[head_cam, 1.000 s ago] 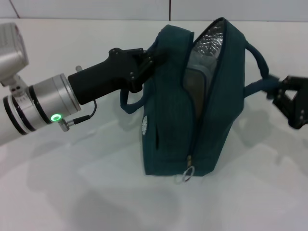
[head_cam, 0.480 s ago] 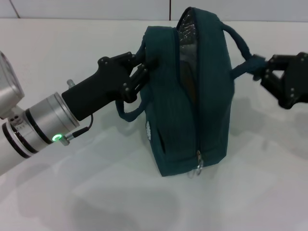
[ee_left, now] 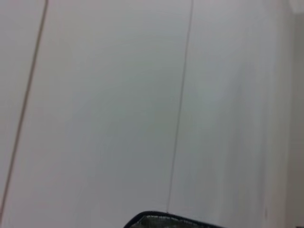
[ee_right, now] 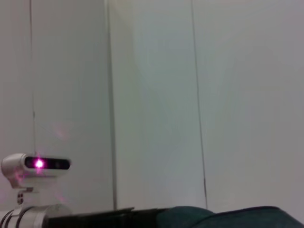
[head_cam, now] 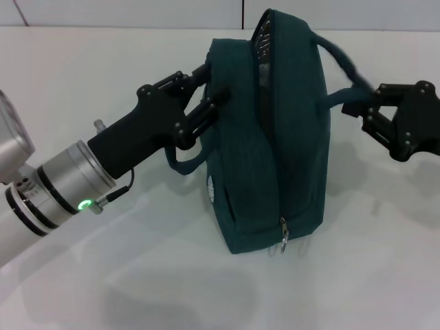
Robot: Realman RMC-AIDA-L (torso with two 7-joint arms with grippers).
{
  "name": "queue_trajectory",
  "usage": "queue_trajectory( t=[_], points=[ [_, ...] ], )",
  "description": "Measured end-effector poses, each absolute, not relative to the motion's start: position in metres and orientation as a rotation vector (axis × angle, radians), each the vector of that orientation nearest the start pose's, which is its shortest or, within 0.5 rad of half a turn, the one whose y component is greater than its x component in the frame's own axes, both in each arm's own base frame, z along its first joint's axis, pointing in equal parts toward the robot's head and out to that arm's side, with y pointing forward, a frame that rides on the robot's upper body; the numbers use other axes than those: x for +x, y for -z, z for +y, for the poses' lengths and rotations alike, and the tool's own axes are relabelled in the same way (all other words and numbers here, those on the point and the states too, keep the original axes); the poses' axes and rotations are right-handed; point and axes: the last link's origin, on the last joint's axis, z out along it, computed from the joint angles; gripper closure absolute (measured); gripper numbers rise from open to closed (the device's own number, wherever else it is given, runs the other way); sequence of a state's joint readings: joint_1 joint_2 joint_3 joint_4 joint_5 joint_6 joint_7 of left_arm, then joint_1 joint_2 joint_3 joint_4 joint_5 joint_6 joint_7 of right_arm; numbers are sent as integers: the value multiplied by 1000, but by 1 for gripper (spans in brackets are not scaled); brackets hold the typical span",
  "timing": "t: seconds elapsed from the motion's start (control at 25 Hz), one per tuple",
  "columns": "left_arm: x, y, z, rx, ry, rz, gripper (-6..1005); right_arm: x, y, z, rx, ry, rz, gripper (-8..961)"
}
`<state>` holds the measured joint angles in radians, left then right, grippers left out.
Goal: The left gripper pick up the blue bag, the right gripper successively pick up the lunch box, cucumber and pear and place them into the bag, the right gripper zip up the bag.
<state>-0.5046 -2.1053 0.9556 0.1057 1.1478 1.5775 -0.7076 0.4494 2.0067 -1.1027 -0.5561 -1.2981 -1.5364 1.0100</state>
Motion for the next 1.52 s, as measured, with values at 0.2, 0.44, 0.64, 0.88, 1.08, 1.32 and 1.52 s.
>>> queue_trajectory(
  t=[0.2,0.44,0.64,0.88,1.08,1.32,1.52],
  points=[
    [-248,45,301,-2209,1261,-438,516,238,-13,328,-2504,-1064,204,771],
    [-248,47,300,-2212,1257,-447,385,247,-28,324,-2431,-1087,213,651],
    [-246,48,302,-2214,1257,-448,372,253,-40,314,-2392,-1147,200,365],
    [-246,48,302,-2216,1257,-449,373,259,-46,300,-2362,-1165,121,243],
    [-246,49,302,-2216,1258,-453,375,261,-38,278,-2594,-1130,59,242],
    [-246,49,302,-2217,1262,-456,376,263,-8,274,-2891,-931,159,241],
    [-243,50,303,-2222,1268,-458,375,263,24,279,-2982,-781,242,246]
  ],
)
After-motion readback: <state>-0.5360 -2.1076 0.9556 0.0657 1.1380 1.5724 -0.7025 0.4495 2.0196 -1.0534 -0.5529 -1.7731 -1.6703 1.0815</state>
